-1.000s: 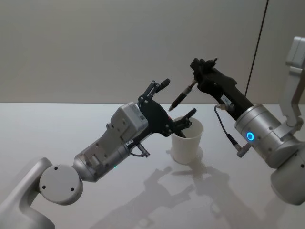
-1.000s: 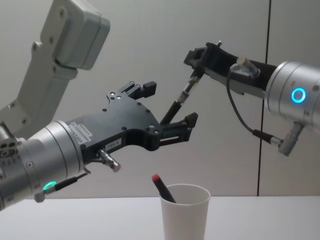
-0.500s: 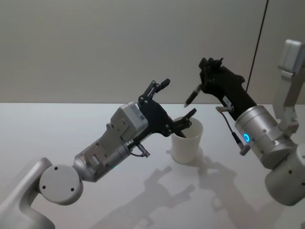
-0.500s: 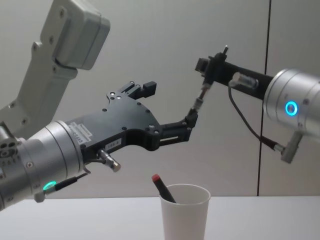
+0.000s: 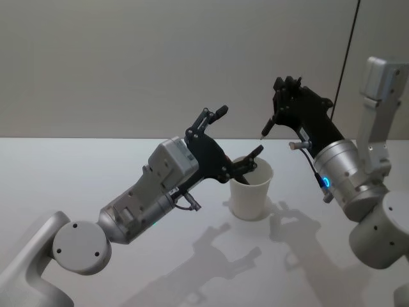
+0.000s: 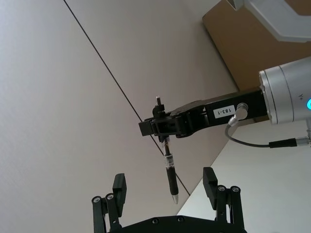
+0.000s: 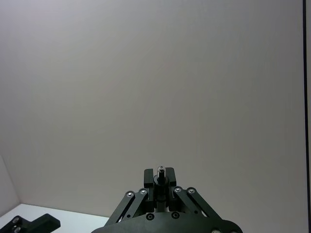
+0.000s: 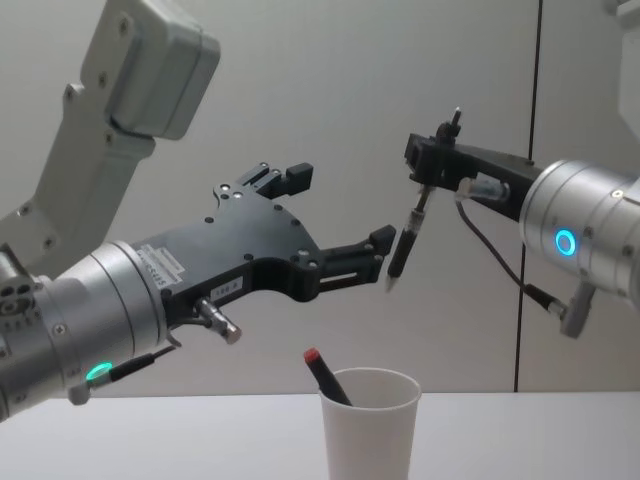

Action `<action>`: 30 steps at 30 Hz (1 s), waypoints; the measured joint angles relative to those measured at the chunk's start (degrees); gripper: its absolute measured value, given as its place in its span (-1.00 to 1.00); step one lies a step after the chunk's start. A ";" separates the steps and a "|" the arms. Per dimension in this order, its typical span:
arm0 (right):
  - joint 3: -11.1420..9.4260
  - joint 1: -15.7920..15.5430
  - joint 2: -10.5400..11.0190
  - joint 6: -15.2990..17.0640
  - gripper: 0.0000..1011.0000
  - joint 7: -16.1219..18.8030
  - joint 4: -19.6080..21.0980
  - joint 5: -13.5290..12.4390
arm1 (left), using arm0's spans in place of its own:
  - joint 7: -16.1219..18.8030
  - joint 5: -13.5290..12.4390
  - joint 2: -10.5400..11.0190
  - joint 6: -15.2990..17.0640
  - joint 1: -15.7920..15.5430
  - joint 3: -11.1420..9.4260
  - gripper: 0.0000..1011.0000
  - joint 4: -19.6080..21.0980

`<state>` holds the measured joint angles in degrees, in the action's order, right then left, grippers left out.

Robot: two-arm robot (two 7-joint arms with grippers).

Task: Place the pen into the pen holder.

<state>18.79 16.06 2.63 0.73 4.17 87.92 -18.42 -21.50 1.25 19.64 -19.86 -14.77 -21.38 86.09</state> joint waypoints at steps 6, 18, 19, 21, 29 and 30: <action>-0.15 0.92 -0.20 -0.95 -0.74 0.75 -2.07 1.53 | 0.00 0.01 0.00 0.00 0.00 0.00 0.99 0.00; -0.06 2.06 -0.56 -1.80 -0.74 2.43 -5.45 4.08 | 0.00 0.00 0.00 0.00 0.00 0.00 0.99 0.00; -0.04 2.11 -0.59 -1.84 -0.74 2.47 -5.65 4.27 | 0.00 0.00 0.00 0.00 0.00 0.00 0.99 0.00; 0.03 2.25 -0.66 -1.91 -0.74 2.55 -6.17 4.66 | 0.00 0.00 0.00 0.00 0.00 0.00 0.99 0.00; 0.27 2.89 -1.02 -2.27 -0.74 2.76 -8.66 6.61 | 0.00 0.00 0.00 0.00 0.00 0.00 0.99 0.00; 0.28 2.93 -1.04 -2.28 -0.74 2.76 -8.85 6.71 | 0.00 0.00 0.00 0.00 0.00 0.00 0.99 0.00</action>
<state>19.07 18.99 1.59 -1.56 6.93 79.07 -11.72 -21.50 1.25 19.64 -19.86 -14.77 -21.38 86.09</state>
